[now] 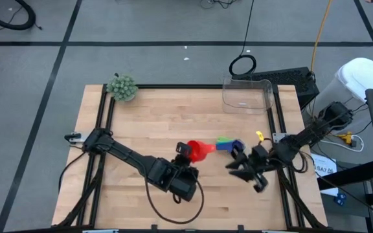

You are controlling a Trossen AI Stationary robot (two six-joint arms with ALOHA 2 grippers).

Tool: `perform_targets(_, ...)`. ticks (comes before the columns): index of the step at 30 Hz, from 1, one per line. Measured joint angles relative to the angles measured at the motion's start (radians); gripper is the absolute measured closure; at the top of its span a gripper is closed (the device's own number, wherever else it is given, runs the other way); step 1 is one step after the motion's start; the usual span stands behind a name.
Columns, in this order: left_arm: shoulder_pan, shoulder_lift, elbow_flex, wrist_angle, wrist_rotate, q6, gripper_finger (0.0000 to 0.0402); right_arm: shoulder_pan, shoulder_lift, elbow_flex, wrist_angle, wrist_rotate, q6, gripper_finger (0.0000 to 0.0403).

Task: Nest measuring cups in basket
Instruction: Prepare the orange measuring cup

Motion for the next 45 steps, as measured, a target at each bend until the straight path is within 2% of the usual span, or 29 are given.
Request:
perform_targets(2,0.0,0.0,0.001,-0.035,0.027,-0.015,0.0396,0.001,-0.019,0.0,0.002,-0.04,-0.026,0.0265)
perform_targets(6,0.0,0.0,0.001,-0.075,0.077,-0.035,0.0396,-0.002,-0.096,0.0,0.004,-0.032,-0.073,0.0194)
perform_targets(12,0.005,0.0,0.001,-0.076,0.125,-0.035,0.0396,-0.001,-0.193,-0.001,-0.103,-0.019,-0.112,0.0141)
perform_targets(16,0.013,0.0,0.001,-0.075,0.167,-0.03,0.0396,-0.003,-0.229,-0.001,-0.142,-0.014,-0.131,0.0134)
perform_targets(21,0.039,0.0,0.0,-0.068,0.278,0.004,0.0396,-0.002,-0.251,-0.001,-0.148,-0.015,-0.179,0.0134)
perform_targets(25,0.074,-0.002,-0.048,-0.019,0.423,0.042,0.0396,-0.003,-0.265,-0.001,-0.149,-0.014,-0.195,0.0134)
perform_targets(28,0.098,-0.002,-0.121,-0.006,0.468,0.051,0.0396,-0.003,-0.281,-0.001,-0.147,-0.014,-0.206,0.0134)
perform_targets(36,0.14,-0.001,-0.339,0.093,0.513,0.041,0.0396,-0.003,-0.311,-0.001,-0.155,-0.013,-0.224,0.0134)
perform_targets(41,0.141,0.0,-0.35,0.11,0.515,0.03,0.0396,-0.003,-0.321,-0.001,-0.208,0.022,-0.224,0.0134)
perform_targets(45,0.141,0.0,-0.348,0.112,0.54,0.03,0.0391,-0.003,-0.33,-0.001,-0.336,0.126,-0.243,0.0133)
